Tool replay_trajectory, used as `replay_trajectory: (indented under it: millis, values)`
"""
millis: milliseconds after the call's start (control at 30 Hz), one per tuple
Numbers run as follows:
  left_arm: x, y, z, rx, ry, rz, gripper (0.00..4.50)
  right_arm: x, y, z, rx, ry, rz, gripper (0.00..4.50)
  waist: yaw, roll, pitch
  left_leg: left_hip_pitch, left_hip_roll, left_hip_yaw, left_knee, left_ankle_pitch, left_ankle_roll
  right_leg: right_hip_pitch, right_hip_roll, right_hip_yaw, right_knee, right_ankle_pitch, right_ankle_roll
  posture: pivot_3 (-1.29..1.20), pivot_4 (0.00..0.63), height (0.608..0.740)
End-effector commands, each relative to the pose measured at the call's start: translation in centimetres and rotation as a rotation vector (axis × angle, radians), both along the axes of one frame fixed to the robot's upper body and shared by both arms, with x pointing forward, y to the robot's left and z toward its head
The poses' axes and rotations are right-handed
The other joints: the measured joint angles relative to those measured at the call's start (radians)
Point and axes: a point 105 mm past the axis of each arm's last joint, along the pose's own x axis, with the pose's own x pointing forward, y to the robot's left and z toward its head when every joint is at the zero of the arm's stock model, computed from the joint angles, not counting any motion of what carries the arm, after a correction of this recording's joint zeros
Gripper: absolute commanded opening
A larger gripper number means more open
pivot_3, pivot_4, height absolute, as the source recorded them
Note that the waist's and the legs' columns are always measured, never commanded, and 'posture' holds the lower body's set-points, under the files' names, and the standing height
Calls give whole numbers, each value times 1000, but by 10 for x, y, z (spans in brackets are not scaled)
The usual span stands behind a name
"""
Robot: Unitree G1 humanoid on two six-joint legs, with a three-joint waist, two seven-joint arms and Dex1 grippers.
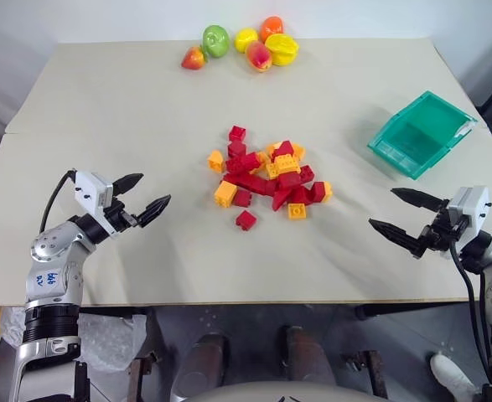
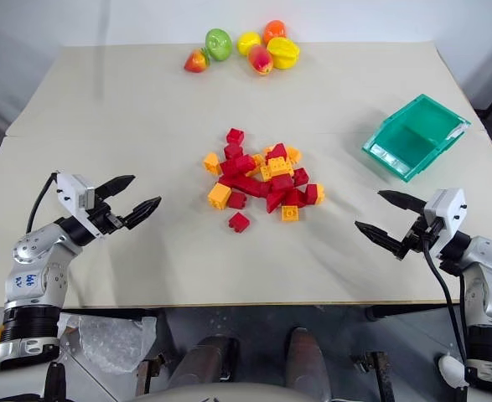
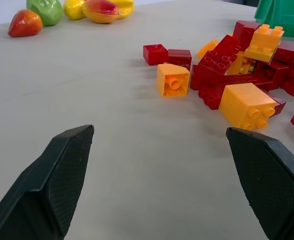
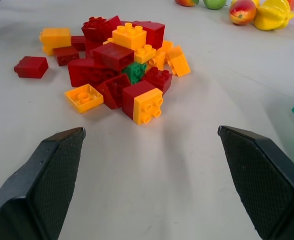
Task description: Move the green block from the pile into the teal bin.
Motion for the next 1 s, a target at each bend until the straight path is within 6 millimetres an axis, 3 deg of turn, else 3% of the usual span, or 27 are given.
replay_trajectory:
  millis: [33, 200, 333, 433, 533, 600, 700, 900, 1000]
  values:
    - [3, 8, 14, -30, -33, 37, 4500, 2, -5, 7, -28, -9, -36, 4445, 0, 0, 0, 0, 0, 0, 0, 0, 0, 0, 0, 0, 0, 0, 0, 0, 150, 740]
    - [6, 11, 19, -75, -18, 54, 4500, 3, -2, 6, -85, 25, -68, 4445, 1, 0, 0, 0, 0, 0, 0, 0, 0, 0, 0, 0, 0, 0, 0, 0, 150, 740]
    - [8, 10, 18, -13, 3, 68, 4500, 1, 17, 21, -94, 24, -92, 4445, -1, 0, 0, -1, 0, 0, 0, 0, 0, -1, 0, 1, 0, 0, 0, 0, 150, 740]
    - [4, 2, 20, 4, -24, -21, 4500, 2, 35, 36, -86, -43, -101, 4445, -1, 0, 0, -1, 0, 1, 0, 0, 0, -2, 0, 1, 0, 0, 0, 0, 150, 740]
    - [5, -3, 21, 26, -47, -79, 4500, 1, 81, 50, -78, -69, -46, 3889, 1, 0, 0, -1, 0, 1, 0, 0, 0, -2, 0, 1, 0, 0, 0, 0, 150, 740]
    - [3, -9, 20, 30, -42, -152, 4500, 0, 108, 58, -51, -74, -4, 3225, -2, 0, 0, -1, 1, 1, 0, -1, 0, -3, 0, 2, 0, 0, 0, 0, 150, 740]
    - [-9, -21, 28, -36, -91, -338, 4500, 8, 135, 60, -15, -32, -1, 2265, -2, 0, 0, -2, 1, 1, 0, -1, 0, -4, 0, 2, 1, 0, 0, 0, 150, 740]
    - [-23, -28, 32, -24, -142, -545, 4500, 32, 183, 56, 47, 43, -26, 130, -8, 0, 0, -5, 0, 1, 0, -1, 0, -6, 0, 1, 2, 0, 0, 0, 150, 740]
    - [-24, -27, 31, 5, -145, -569, 4500, 43, 200, 52, 60, 79, -45, 56, -11, 0, 0, -6, 0, 1, -1, -1, 0, -7, 0, 1, 3, 0, 0, 0, 150, 740]
